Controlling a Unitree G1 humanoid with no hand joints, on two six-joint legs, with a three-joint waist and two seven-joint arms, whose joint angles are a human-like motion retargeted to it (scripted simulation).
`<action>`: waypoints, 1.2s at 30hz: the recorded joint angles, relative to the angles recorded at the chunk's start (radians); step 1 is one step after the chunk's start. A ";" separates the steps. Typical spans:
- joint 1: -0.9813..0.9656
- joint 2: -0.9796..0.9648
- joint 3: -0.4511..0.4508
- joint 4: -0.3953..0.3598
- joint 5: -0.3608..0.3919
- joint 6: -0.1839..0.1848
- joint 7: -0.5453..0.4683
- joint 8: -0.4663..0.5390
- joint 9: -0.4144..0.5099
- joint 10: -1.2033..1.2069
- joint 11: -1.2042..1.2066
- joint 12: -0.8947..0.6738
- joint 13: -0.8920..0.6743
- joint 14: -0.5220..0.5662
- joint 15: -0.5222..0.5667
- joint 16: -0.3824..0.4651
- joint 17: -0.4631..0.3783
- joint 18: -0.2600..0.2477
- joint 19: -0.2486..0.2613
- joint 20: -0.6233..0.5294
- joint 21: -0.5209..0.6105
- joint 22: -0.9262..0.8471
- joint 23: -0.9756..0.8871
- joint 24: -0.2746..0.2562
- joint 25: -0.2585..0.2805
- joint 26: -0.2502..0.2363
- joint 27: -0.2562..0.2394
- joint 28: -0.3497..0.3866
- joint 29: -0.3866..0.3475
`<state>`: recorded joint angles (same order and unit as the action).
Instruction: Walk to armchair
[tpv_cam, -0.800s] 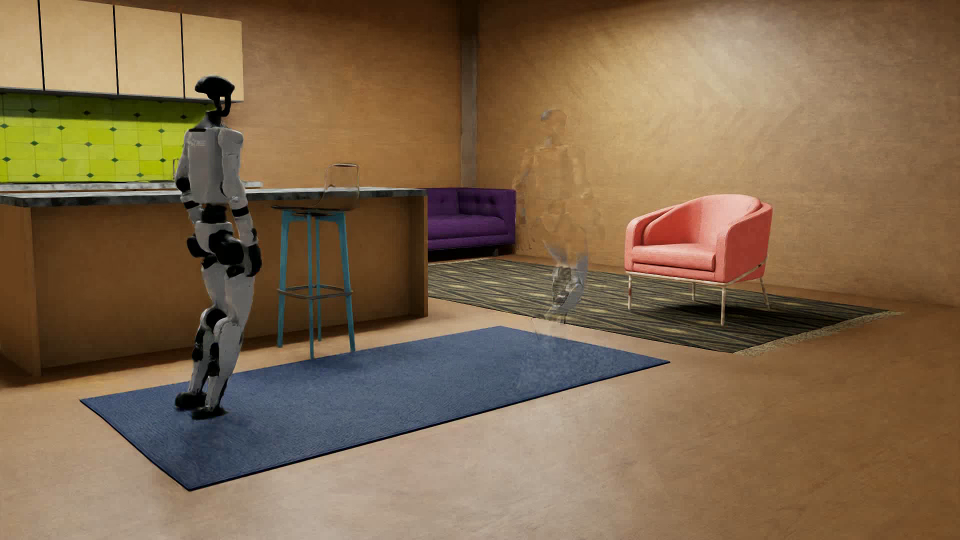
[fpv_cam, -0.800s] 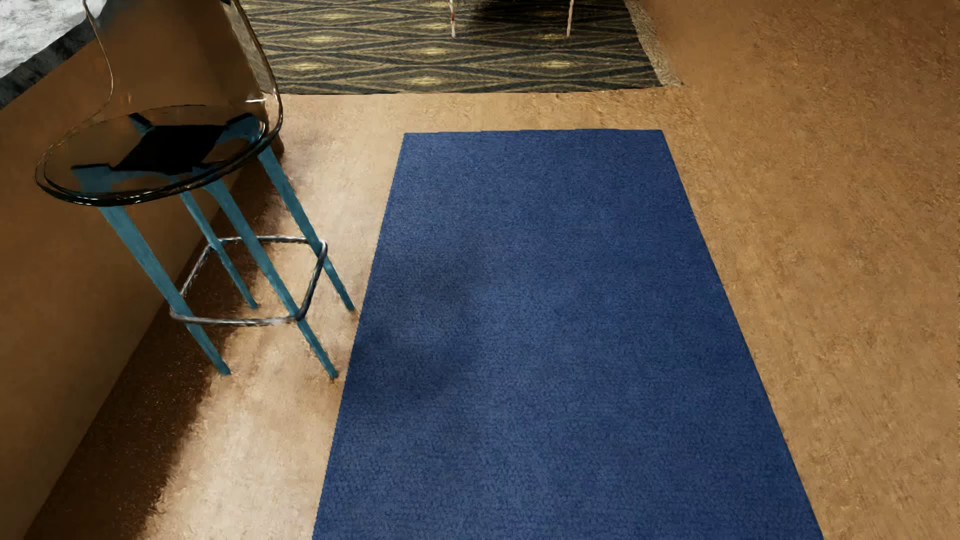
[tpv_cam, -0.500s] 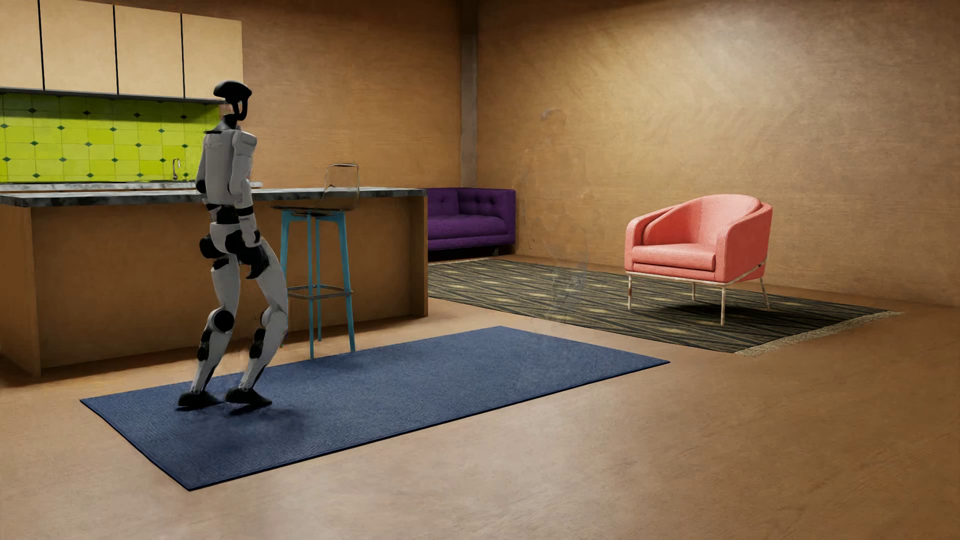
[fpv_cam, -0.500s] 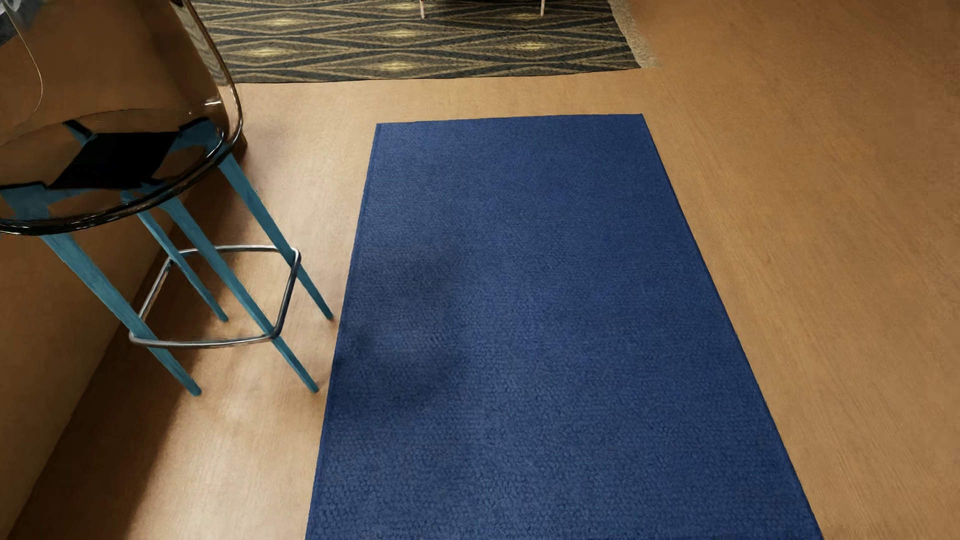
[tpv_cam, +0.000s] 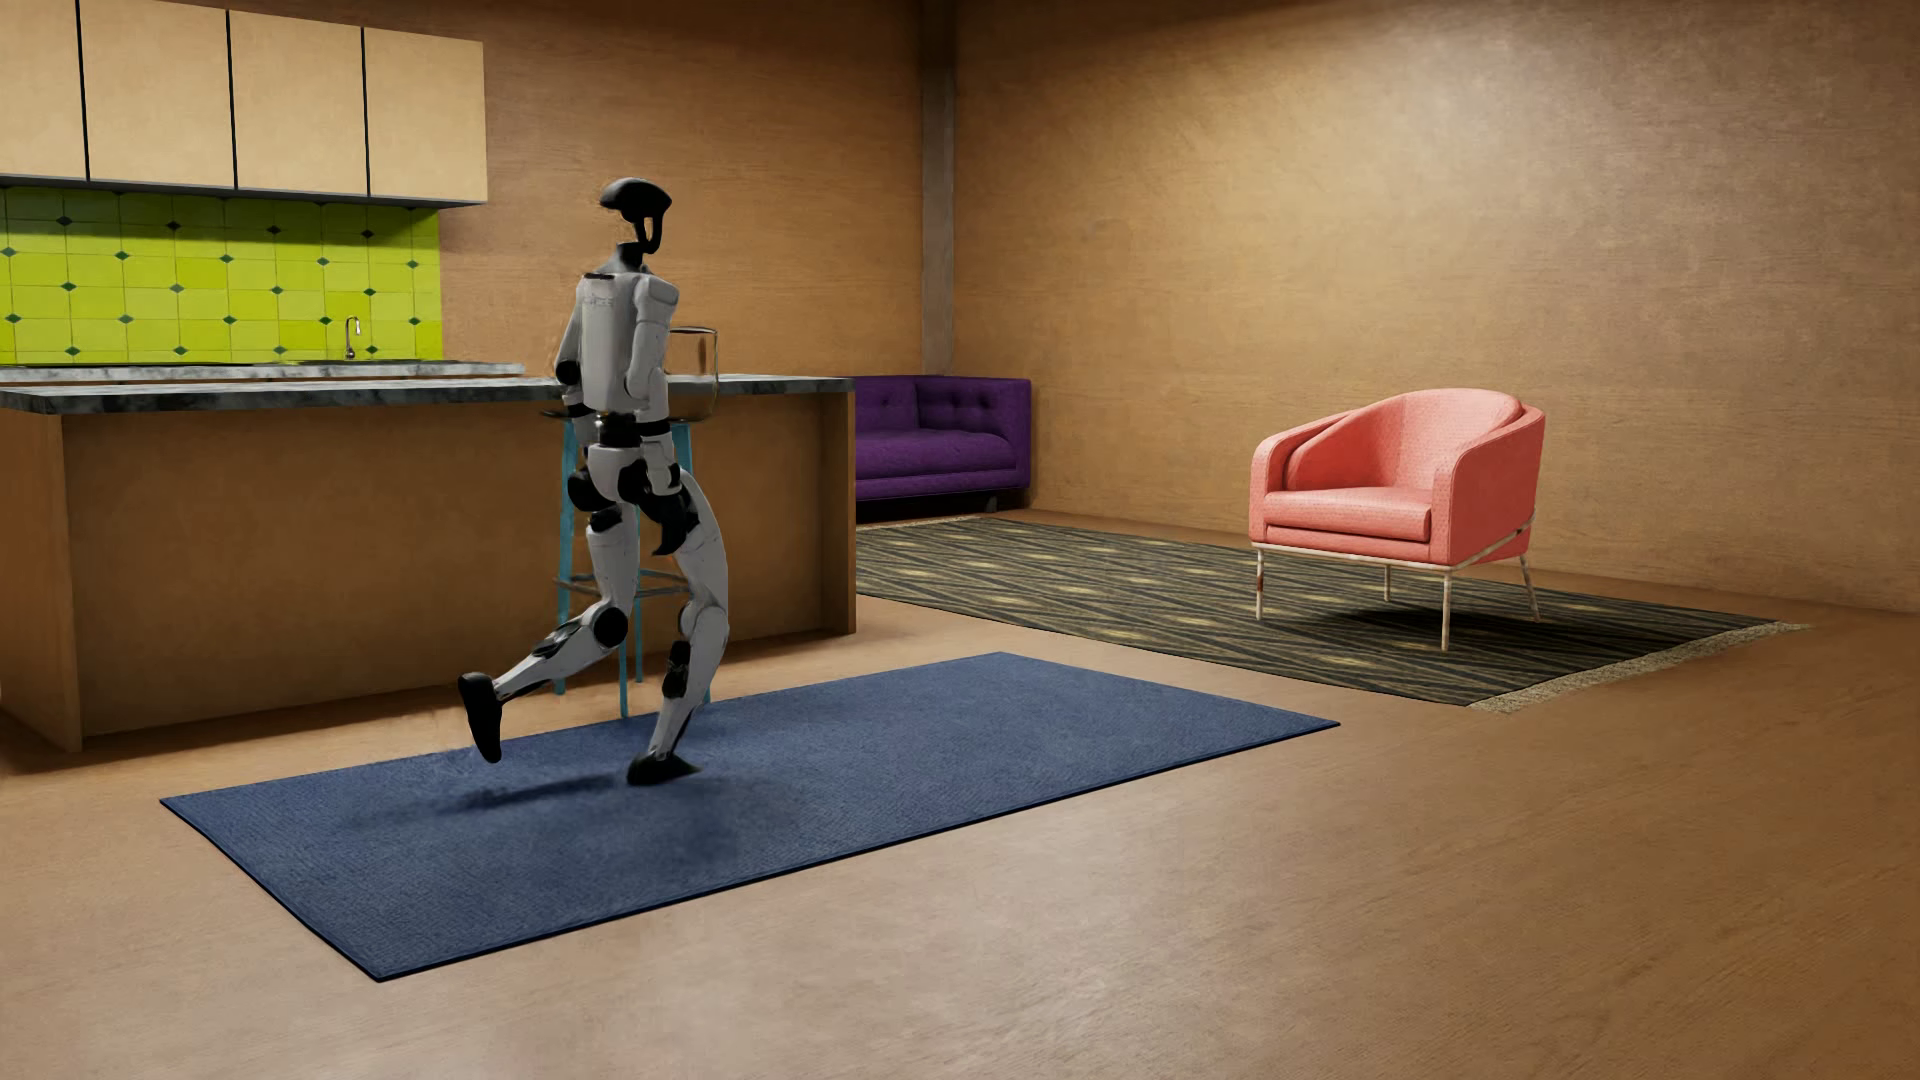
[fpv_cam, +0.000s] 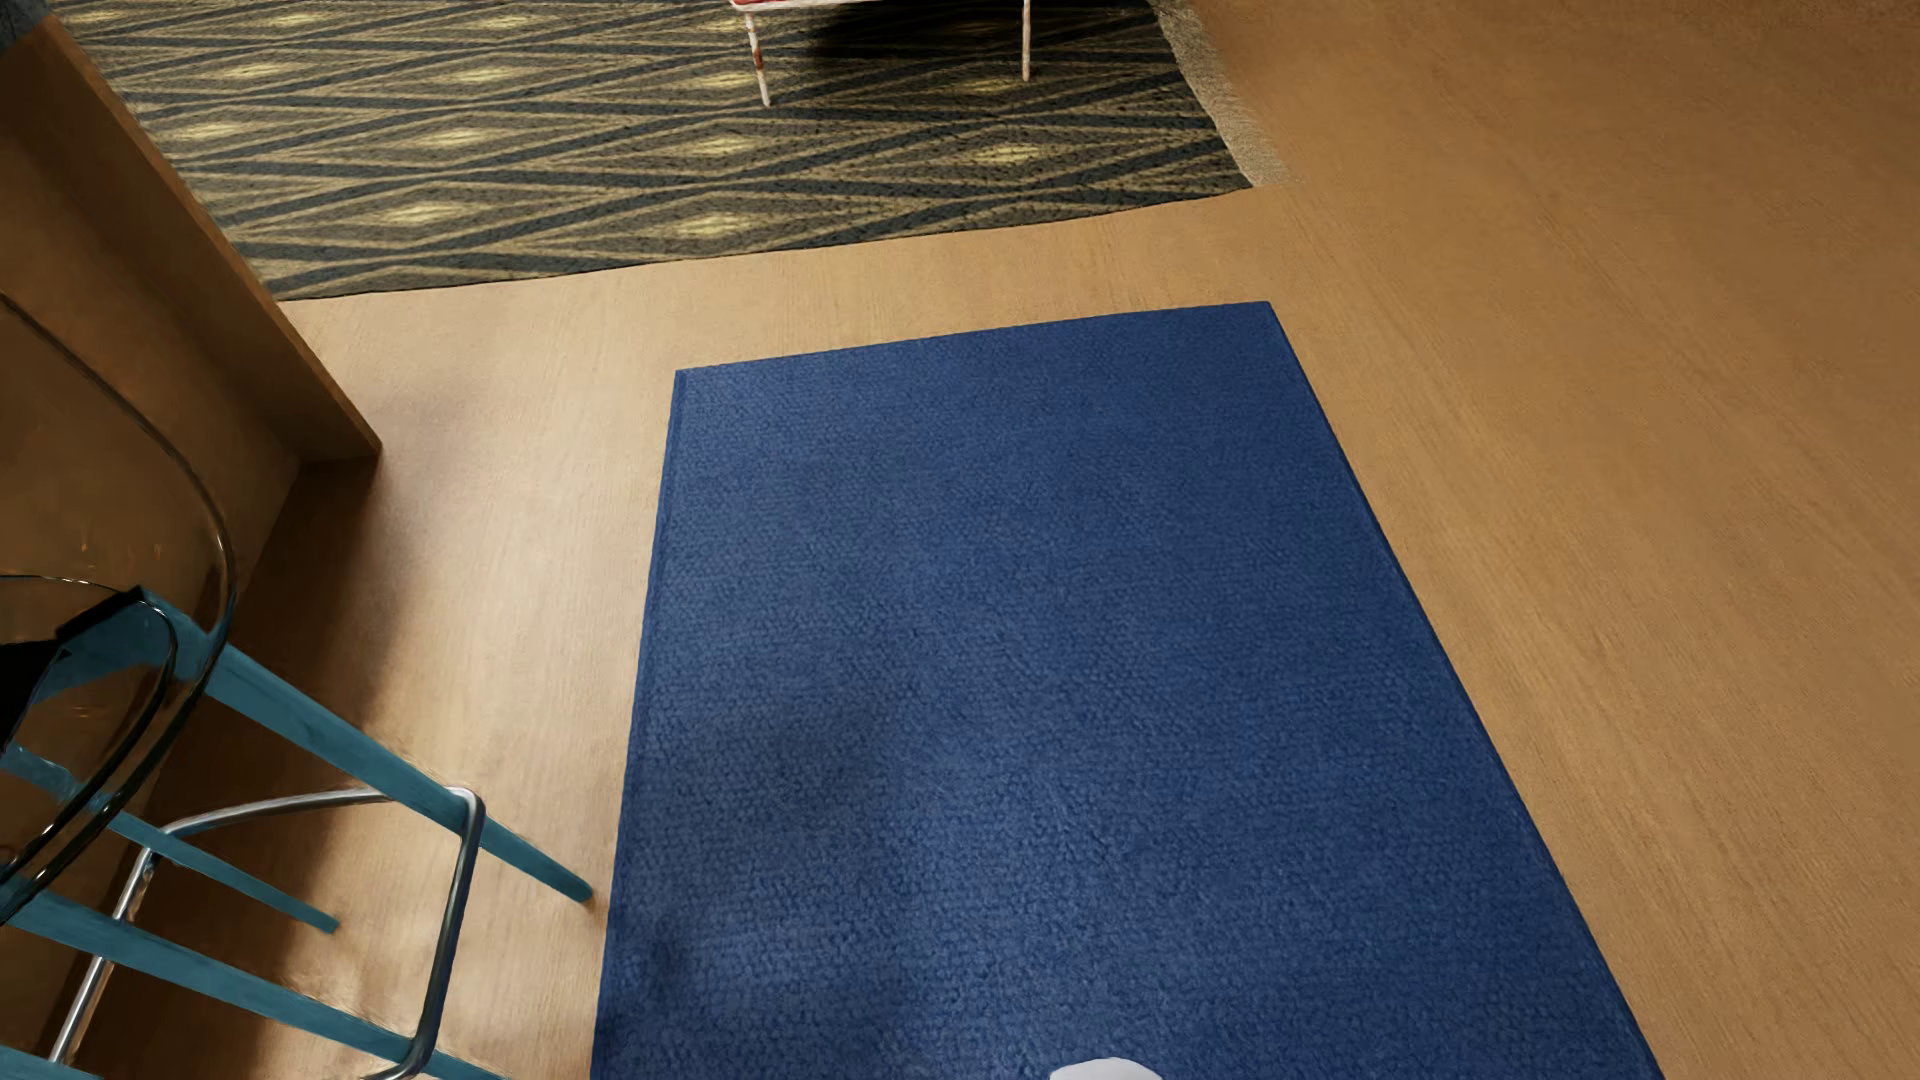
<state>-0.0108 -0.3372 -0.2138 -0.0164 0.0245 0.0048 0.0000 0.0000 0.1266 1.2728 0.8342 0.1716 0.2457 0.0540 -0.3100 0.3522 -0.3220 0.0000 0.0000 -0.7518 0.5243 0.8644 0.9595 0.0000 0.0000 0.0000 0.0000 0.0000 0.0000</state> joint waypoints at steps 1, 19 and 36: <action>-0.102 0.081 0.081 -0.028 0.000 -0.021 0.000 0.000 0.012 0.070 -0.053 0.025 -0.016 -0.003 -0.003 -0.008 0.004 0.000 0.000 0.051 -0.019 0.009 -0.043 0.000 0.000 0.000 0.000 0.000 0.000; 0.029 0.124 0.093 -0.154 -0.153 -0.084 0.000 0.000 0.001 -0.739 0.398 0.006 0.067 -0.192 -0.004 0.045 0.001 0.000 0.000 -0.036 -0.024 -0.024 -0.051 0.000 0.000 0.000 0.000 0.000 0.000; -0.326 0.481 0.241 -0.036 -0.056 -0.050 0.000 0.000 -0.012 -0.625 -0.299 0.093 -0.007 0.093 0.059 -0.009 -0.044 0.000 0.000 0.093 -0.054 0.065 -0.180 0.000 0.000 0.000 0.000 0.000 0.000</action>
<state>-0.3368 0.1441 0.0276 -0.0521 -0.0311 -0.0453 0.0000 0.0000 0.1141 0.6483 0.5355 0.2644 0.2383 0.1467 -0.2513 0.3434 -0.3662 0.0000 0.0000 -0.6588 0.4707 0.9292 0.7792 0.0000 0.0000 0.0000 0.0000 0.0000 0.0000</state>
